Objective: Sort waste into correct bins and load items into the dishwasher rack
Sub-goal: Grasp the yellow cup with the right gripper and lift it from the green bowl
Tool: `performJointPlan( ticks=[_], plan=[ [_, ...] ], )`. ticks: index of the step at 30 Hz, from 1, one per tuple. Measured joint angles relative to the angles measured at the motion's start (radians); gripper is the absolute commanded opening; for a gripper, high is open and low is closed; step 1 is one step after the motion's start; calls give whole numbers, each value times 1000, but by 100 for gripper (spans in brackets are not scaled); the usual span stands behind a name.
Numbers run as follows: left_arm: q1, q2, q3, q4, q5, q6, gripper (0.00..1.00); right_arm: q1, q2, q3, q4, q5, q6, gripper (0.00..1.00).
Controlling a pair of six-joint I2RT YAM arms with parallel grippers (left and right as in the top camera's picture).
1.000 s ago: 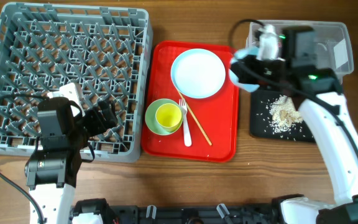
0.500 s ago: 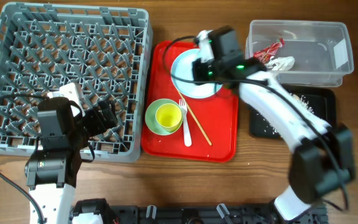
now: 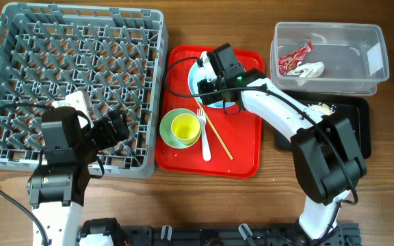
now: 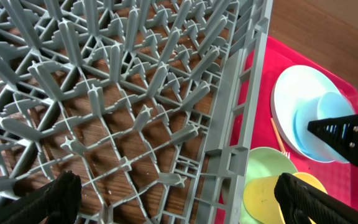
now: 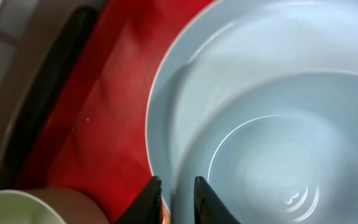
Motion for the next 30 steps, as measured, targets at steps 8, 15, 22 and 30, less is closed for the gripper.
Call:
performJointPlan(
  ticks=[8,15,22,30],
  plan=[
    [0,0,0,0,0,0,100,0,-94,33,-172,-39,-2,38],
    [0,0,0,0,0,0,100,14,-225,94,-321,-142,22,39],
    [0,0,0,-1,0,0,100,63,-168,82,-402,-166,74,36],
    [0,24,0,0,0,0,100,99,-73,51,-409,-171,112,24]
  ],
)
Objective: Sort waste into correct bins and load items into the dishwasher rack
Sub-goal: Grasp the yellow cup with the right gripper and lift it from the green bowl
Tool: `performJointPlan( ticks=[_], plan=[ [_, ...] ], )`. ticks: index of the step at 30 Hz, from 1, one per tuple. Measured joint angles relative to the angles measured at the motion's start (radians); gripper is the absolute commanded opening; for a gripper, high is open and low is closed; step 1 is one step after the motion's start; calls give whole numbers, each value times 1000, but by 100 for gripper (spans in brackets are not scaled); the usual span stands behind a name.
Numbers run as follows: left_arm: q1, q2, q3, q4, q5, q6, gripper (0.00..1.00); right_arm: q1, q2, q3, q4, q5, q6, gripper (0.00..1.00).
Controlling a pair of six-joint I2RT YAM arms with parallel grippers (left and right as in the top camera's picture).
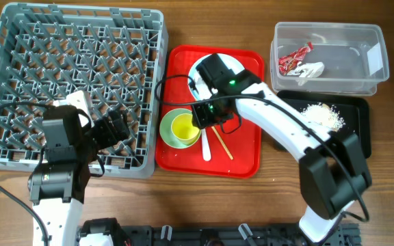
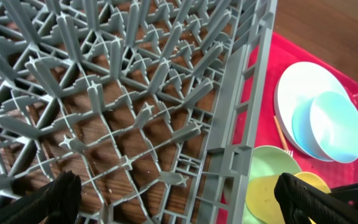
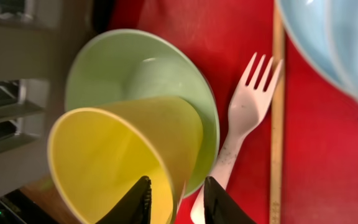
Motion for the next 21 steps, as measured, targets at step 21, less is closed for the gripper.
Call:
performJointPlan(
  ticks=[21],
  plan=[
    [0,25,1,45,74,-12,100,-92,-27,107,-37,-62,41,4]
  ],
)
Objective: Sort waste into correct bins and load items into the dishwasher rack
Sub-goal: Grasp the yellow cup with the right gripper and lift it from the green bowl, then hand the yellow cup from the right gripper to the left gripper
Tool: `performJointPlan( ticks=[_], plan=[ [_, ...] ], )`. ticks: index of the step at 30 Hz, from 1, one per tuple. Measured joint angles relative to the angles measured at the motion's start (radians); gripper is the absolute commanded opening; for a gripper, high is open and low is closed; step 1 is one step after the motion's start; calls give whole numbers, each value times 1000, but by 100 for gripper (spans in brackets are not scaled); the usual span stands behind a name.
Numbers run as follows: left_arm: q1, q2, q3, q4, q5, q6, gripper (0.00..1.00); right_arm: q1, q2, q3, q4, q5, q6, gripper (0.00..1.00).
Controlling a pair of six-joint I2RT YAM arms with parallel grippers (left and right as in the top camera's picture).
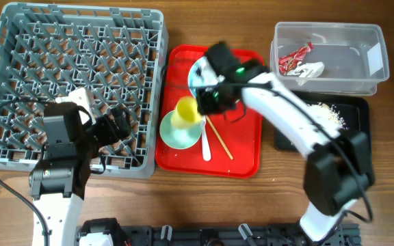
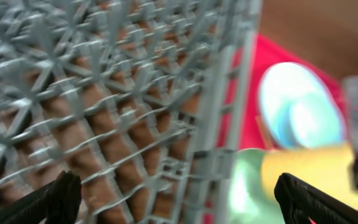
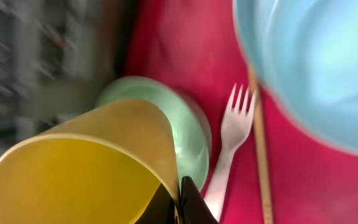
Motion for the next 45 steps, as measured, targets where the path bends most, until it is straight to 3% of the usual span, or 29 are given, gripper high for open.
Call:
performJointPlan(
  ticks=[6,11,21,30,45],
  plan=[
    [0,16,1,119,216,-6,100,-146,-146,37,29,-150,0,4],
    [0,64,3,265,443,-7,100,-235,-161,39,36,-373,-1,4],
    [0,153,7,679,917,-67,100,-244,-161,39,103,-767,-4,4],
    [0,156,8,883,1096,-145,100,-243,-161,39,117,-947,1,4],
    [-103,157,8,1023,1131,-182,99,-150,-161,39,150,-999,28,5]
  ],
)
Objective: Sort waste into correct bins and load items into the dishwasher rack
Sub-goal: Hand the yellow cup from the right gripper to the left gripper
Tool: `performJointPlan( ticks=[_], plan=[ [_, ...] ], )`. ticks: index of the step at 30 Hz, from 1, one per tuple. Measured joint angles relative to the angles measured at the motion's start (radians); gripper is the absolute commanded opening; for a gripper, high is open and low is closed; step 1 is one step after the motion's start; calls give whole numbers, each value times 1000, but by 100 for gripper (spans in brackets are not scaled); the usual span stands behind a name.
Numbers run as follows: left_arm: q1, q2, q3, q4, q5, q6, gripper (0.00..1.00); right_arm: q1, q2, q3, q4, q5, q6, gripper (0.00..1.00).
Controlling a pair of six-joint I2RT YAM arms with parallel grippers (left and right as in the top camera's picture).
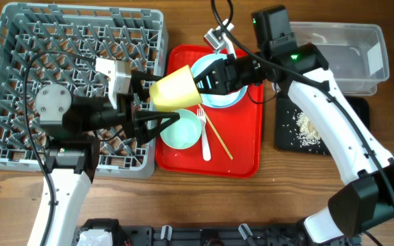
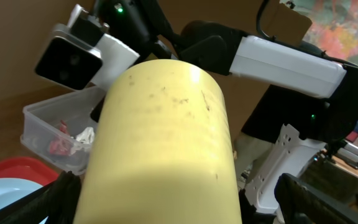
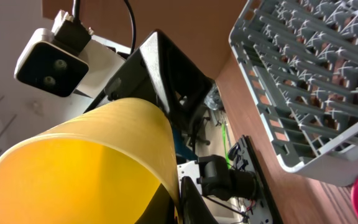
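Note:
The yellow cup [image 1: 175, 89] hangs on its side above the red tray's [image 1: 241, 154] left edge, mouth toward the right. My right gripper [image 1: 198, 83] is shut on its rim, one finger inside the cup [image 3: 86, 168]. My left gripper [image 1: 150, 101] is open, one finger on each side of the cup [image 2: 166, 137], which fills the left wrist view. On the tray lie a green bowl [image 1: 183, 129], a white fork [image 1: 204, 140], a chopstick [image 1: 219, 140] and a blue plate with a blue bowl [image 1: 226, 92]. The grey dishwasher rack [image 1: 60, 41] is at the left.
A clear bin [image 1: 351, 48] stands at the back right, and the left wrist view shows a red wrapper [image 2: 59, 144] in it. A black tray [image 1: 289, 130] in front of it holds food scraps [image 1: 305, 126]. The right arm [image 1: 320, 96] spans from the tray to the front right.
The cup was held just above the green bowl; now it is higher, on its side, nearer the rack. My left gripper has risen from the rack's edge, open around the cup.
The cup stood in the green bowl while my right gripper was at the blue bowl. Then the right gripper was at the cup's rim. Then it held the cup above the bowl. Now the cup lies between my left gripper's open fingers.

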Motion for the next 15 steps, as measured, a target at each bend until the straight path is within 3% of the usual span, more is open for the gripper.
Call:
performJointPlan(
  ticks=[9,15],
  plan=[
    [-11,0,0,3,-1,-5,80,15,0,0,8,0,19,4],
    [-11,0,0,7,-7,-7,78,15,0,0,8,-12,25,4]
  ],
)
